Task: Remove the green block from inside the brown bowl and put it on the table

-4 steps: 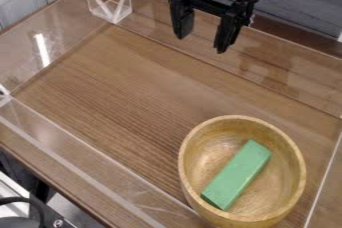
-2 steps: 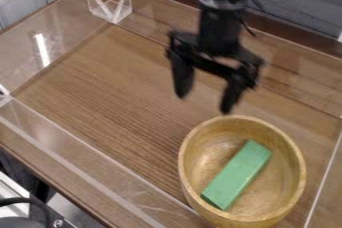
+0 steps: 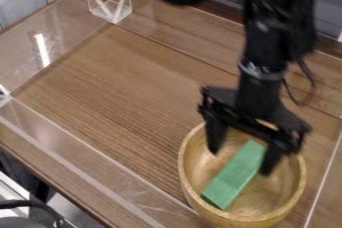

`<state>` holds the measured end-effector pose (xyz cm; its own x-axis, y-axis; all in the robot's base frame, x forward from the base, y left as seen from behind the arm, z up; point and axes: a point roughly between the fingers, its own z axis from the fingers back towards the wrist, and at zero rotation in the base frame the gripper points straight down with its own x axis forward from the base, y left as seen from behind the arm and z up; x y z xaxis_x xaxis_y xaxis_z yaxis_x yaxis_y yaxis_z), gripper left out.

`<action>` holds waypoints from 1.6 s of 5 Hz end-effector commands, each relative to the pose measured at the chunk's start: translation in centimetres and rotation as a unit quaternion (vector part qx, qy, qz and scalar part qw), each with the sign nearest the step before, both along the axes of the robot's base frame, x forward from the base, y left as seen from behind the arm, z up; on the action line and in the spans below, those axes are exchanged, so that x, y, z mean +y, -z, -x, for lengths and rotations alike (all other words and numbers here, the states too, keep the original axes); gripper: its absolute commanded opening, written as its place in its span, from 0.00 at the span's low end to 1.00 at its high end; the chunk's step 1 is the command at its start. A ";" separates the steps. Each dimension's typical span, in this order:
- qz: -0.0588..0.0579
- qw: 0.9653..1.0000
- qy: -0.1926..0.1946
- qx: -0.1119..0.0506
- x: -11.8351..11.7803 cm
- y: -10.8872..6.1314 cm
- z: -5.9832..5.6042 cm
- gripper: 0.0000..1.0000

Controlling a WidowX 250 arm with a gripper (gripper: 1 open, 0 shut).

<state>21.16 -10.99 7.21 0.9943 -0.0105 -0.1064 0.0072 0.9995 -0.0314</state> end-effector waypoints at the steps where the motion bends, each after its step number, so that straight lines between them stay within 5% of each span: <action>1: 0.020 0.999 -0.003 -0.040 -1.4 -1.1 0.0 1.00; 8: 0.032 0.998 -0.001 -0.063 0.2 0.7 -1.2 1.00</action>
